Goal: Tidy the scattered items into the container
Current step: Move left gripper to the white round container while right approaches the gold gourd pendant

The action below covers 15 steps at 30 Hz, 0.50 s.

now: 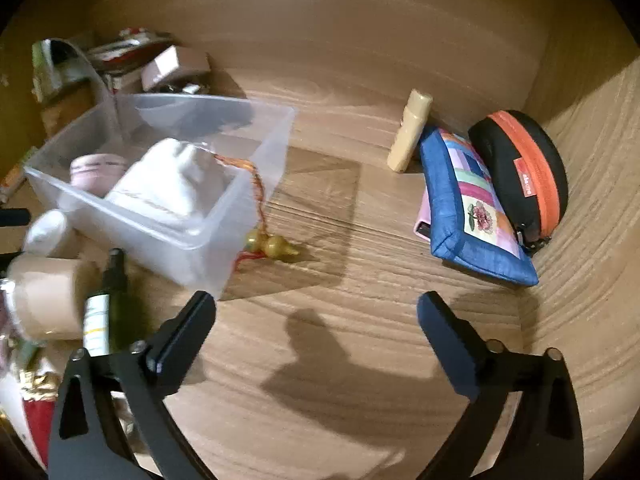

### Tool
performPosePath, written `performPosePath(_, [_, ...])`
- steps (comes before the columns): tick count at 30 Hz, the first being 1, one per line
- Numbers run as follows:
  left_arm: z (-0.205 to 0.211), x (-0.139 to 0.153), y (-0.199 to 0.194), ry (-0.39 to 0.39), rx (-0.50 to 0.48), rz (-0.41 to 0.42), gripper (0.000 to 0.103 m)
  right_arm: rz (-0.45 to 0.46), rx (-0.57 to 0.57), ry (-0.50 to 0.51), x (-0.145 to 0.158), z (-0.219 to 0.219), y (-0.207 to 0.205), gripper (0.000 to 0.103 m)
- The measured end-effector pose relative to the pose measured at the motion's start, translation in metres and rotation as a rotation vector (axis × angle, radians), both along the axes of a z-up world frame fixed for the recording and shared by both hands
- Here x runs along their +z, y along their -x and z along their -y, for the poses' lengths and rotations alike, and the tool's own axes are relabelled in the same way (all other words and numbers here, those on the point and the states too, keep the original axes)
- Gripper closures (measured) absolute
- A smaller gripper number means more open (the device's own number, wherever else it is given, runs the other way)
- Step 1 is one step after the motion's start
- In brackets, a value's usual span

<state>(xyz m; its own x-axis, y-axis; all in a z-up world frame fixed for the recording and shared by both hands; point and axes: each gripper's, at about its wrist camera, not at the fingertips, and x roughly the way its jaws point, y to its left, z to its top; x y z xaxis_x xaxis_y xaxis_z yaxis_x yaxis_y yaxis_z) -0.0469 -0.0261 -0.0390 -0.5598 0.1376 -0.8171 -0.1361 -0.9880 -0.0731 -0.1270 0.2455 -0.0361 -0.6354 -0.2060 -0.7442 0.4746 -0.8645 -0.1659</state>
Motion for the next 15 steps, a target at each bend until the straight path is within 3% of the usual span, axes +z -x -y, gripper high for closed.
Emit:
performPosePath(8, [-0.004, -0.007, 0.004, 0.005, 0.019, 0.011, 0.021, 0.014, 0.065, -0.044, -0.011, 0.022, 0.015, 0.024])
performPosePath(15, [-0.012, -0.014, 0.006, 0.018, 0.003, 0.026, 0.034, 0.032, 0.123, -0.090, -0.019, 0.029, 0.027, 0.032])
